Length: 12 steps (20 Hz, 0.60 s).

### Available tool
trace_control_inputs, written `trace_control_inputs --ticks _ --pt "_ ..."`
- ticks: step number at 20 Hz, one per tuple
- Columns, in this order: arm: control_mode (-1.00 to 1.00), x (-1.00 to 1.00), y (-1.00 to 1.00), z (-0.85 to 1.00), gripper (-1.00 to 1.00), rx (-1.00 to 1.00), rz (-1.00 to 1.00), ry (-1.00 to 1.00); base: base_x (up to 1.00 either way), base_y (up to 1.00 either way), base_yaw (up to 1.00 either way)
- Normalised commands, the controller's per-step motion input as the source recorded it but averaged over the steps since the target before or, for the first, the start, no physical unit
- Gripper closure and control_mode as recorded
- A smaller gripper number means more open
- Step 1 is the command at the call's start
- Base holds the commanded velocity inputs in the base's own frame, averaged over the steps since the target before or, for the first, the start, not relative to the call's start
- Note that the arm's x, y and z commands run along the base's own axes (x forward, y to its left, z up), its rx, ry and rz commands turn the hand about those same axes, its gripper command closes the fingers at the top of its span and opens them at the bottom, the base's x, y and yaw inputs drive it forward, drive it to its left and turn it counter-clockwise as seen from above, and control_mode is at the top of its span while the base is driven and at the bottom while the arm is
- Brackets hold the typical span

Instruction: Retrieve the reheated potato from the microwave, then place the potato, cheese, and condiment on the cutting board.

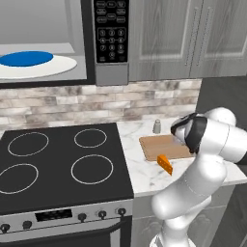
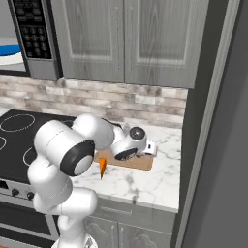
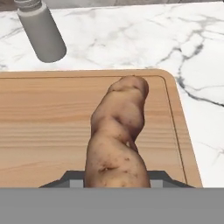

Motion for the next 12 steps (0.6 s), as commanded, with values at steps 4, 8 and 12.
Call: trace_control_inputs --ticks 4,8,12 --pt "-1.00 0.01 -0.20 -0.17 1.00 0.00 0.09 0.00 0.00 0.00 0.00" --pt "-1.00 0.00 -0.16 -0.17 -1.00 0.00 0.08 0.00 0.00 0.00 0.00" --pt "-1.00 0.00 -0.05 -0.12 -1.00 0.00 0.05 0.00 0.00 0.00 0.00"
